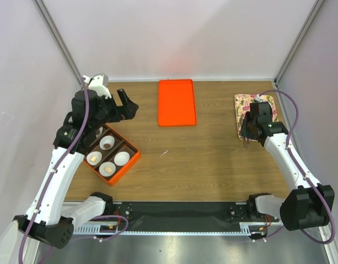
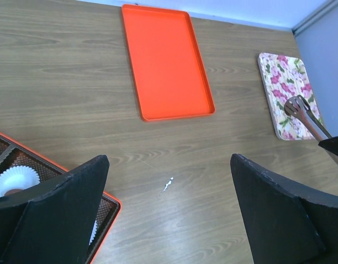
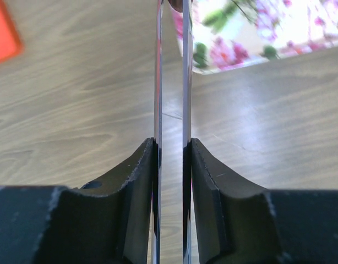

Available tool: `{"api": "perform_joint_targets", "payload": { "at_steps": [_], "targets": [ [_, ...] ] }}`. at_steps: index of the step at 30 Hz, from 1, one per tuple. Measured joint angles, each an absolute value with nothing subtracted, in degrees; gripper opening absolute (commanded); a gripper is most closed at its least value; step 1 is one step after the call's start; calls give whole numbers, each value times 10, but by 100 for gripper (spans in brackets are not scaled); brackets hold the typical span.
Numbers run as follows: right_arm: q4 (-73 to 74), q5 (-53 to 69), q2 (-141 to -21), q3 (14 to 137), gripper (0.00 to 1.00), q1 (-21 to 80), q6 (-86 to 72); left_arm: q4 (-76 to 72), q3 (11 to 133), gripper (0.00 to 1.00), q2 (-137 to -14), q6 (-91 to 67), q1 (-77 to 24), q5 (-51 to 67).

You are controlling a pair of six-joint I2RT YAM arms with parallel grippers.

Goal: Pack the chocolate

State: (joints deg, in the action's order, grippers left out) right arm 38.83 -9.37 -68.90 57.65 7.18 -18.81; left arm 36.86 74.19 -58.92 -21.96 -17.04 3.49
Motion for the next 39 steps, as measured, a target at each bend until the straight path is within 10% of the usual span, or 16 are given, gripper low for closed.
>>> {"api": "perform_joint_targets", "payload": {
  "at_steps": [17,39],
  "targets": [
    [222,-33,-827,692,35,560,-257,474,914,100,-616,-215,-143,-86],
    [121,-2,-1010,766,37,686,-272,495,910,100,-557,-214,-142,-88]
  ]
}}
